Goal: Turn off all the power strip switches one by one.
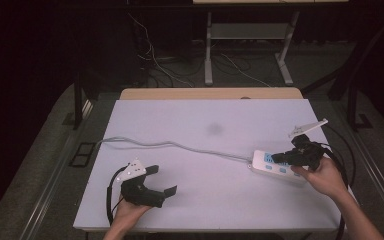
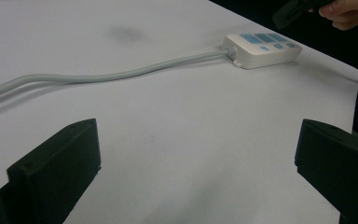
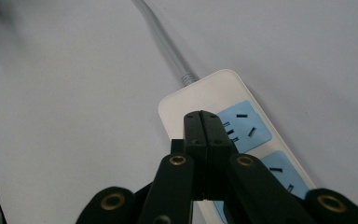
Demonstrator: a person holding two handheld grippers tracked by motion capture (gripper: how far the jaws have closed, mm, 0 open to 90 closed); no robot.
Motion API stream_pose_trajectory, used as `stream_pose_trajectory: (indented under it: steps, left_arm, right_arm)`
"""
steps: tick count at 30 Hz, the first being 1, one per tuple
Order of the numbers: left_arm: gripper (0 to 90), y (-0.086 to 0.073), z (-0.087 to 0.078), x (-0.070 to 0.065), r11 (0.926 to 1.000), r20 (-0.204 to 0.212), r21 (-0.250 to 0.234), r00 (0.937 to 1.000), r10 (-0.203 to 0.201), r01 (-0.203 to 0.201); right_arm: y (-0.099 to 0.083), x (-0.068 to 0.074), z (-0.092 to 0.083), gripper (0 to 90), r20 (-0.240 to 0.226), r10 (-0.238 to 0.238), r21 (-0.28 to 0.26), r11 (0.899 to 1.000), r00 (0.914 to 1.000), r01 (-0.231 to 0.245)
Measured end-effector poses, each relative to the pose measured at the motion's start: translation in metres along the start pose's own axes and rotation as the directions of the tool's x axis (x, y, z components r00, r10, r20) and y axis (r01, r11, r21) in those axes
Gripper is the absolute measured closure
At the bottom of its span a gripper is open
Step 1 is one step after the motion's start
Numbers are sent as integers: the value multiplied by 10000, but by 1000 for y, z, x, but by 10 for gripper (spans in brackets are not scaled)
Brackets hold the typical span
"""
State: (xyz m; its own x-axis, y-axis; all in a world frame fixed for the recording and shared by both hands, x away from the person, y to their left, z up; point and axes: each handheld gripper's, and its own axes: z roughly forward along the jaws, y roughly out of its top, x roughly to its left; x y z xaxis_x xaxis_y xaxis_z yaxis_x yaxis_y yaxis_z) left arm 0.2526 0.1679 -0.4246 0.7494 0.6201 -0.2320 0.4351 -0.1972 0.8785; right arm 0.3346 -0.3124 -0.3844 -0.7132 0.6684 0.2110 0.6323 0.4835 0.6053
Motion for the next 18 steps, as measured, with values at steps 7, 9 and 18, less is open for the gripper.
stream_pose_trajectory:
  steps: [7, 9, 18]
  left_arm:
    - [0, 0, 0, 1, 10000, -7, -18, 10000, -6, 6]
    - [0, 0, 0, 1, 10000, -11, -21, 10000, -1, 1]
    - [0, 0, -1, 1, 10000, -4, -18, 10000, 8, -8]
  right_arm:
    - [0, -3, 5, 900, 2, 15, 159, 9999, 10000, -15]
    - [1, -2, 7, 900, -2, 9, 215, 9998, 10000, -9]
    - [1, -3, 14, 900, -17, -27, 424, 9991, 10000, 28]
